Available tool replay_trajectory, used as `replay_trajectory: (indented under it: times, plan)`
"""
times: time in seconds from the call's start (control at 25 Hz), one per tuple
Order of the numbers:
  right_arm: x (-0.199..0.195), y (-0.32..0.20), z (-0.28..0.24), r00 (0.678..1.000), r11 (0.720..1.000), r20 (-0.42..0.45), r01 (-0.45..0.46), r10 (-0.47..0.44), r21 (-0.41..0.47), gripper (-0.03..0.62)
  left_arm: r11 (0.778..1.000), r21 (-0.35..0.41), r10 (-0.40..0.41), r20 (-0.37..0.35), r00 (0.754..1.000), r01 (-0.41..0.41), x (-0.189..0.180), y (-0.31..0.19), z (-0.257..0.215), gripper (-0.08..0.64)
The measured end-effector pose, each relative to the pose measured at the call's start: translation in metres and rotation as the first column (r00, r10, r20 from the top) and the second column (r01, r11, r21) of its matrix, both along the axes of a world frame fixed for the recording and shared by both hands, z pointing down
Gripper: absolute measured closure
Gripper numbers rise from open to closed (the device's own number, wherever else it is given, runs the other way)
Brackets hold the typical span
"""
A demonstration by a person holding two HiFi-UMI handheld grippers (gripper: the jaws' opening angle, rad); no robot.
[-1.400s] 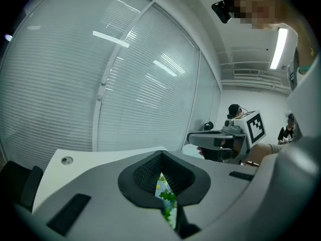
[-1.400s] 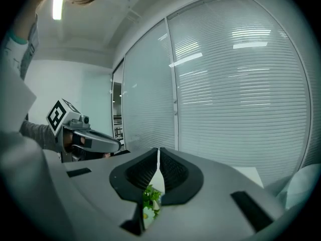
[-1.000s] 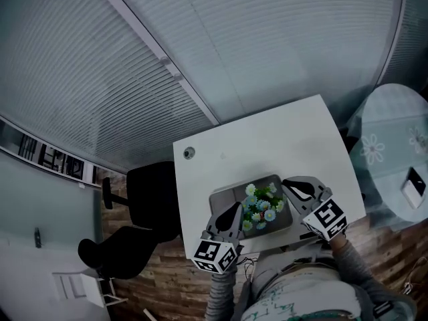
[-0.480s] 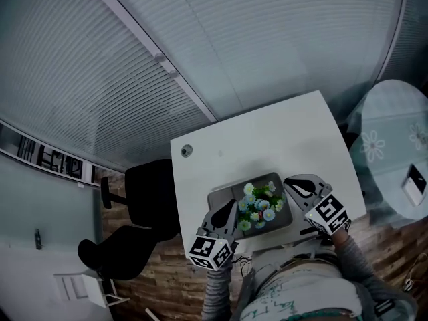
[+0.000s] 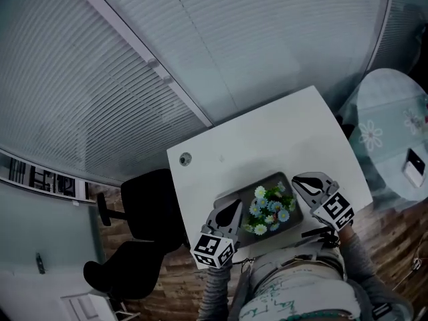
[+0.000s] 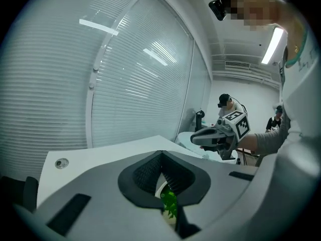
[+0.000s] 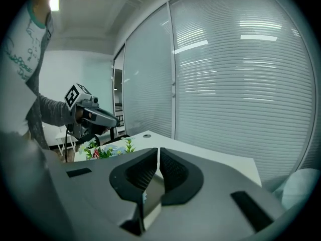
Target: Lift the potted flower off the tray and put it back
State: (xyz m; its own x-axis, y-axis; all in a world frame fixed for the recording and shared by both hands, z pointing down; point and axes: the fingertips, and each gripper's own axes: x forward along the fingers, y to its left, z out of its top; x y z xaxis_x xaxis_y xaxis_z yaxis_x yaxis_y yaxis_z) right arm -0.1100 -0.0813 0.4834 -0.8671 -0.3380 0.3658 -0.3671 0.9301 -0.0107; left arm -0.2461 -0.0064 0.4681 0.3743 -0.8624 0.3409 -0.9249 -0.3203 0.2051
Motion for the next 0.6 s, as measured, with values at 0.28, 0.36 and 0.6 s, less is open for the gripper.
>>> replay_trajectory:
  times: [0.28,0.36,0.6]
  plan:
    - [-0.002,0.0,0.015,0.999,1.0,-0.05,-0.013,0.013,-0.01,0.564,0.998,-0.029,0.048,-0.004,0.999,-0.048,-0.007,0.0,0.02,0.549]
    - [-0.001,0.0,0.019,0.998,1.0,-0.066,-0.007,0.007,-0.008,0.565,0.998,-0.038,0.056,0.0,0.998,-0.056,-0.008,0.0,0.025,0.549]
    - [-0.003,-0.004,0.035,0.995,0.999,-0.097,0.028,-0.03,-0.023,0.565,0.995,-0.068,0.076,0.01,0.997,-0.075,-0.007,0.0,0.043,0.549]
